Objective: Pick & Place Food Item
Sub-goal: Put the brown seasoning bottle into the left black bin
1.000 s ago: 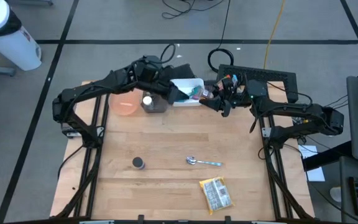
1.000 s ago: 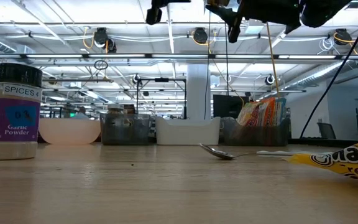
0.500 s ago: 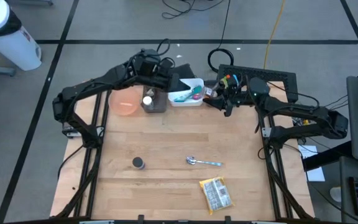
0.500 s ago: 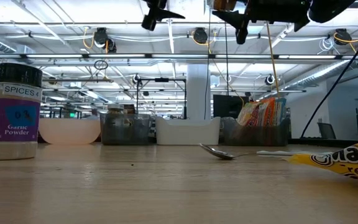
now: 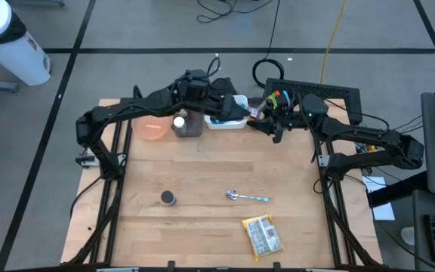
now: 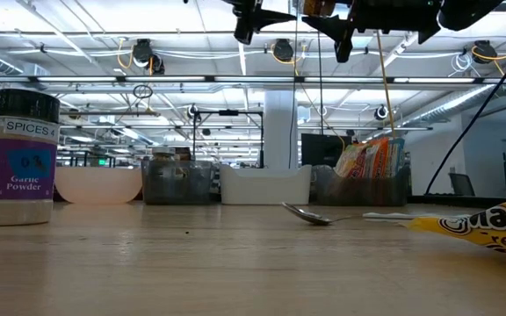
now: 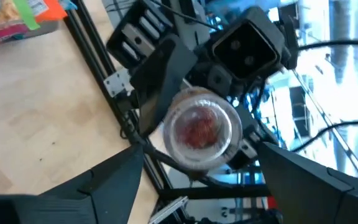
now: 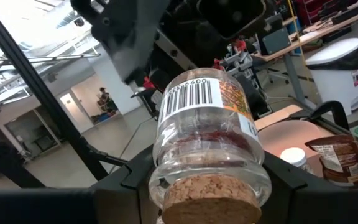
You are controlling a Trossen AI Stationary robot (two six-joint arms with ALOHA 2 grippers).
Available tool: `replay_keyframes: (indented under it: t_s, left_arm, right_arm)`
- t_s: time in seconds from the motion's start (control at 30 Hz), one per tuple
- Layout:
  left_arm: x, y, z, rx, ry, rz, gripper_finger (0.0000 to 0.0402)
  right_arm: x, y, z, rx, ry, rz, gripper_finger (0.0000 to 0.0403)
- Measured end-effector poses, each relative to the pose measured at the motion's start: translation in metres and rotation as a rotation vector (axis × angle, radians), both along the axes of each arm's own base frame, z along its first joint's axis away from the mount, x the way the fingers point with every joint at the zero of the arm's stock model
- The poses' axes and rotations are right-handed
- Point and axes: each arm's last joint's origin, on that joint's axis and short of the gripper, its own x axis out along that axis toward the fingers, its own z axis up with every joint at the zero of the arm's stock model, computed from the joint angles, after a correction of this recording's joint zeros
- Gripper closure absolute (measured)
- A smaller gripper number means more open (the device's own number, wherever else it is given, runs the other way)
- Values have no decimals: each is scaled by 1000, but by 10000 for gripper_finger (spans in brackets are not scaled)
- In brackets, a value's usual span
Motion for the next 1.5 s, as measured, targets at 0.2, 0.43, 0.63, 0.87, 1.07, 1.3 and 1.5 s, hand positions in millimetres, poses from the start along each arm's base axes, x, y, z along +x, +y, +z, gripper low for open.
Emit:
replay_keyframes:
  t_s: [0.2, 0.43, 0.63, 0.87, 1.07, 1.3, 1.5]
  left_arm:
    - [1, 0, 1, -4, -4, 86, 73]
    - [3, -2, 6, 6, -50, 85, 73]
    - [8, -9, 2, 8, -36, 88, 73]
    - [14, -9, -6, -41, -16, 80, 73]
    - [17, -9, -11, -60, 5, 71, 73]
    - [18, -9, -15, -58, 31, 65, 73]
    - [16, -8, -21, -56, 87, 59, 74]
  right_arm:
    - [0, 0, 0, 0, 6, 0, 232]
    - [0, 1, -1, -5, 12, 4, 232]
    - [0, 1, -1, -10, 12, 3, 232]
    - [0, 1, -3, -7, 33, 3, 232]
    - [1, 1, -6, -9, 53, 3, 232]
    - [1, 1, -7, -8, 60, 2, 232]
    - [1, 1, -8, -7, 70, 0, 232]
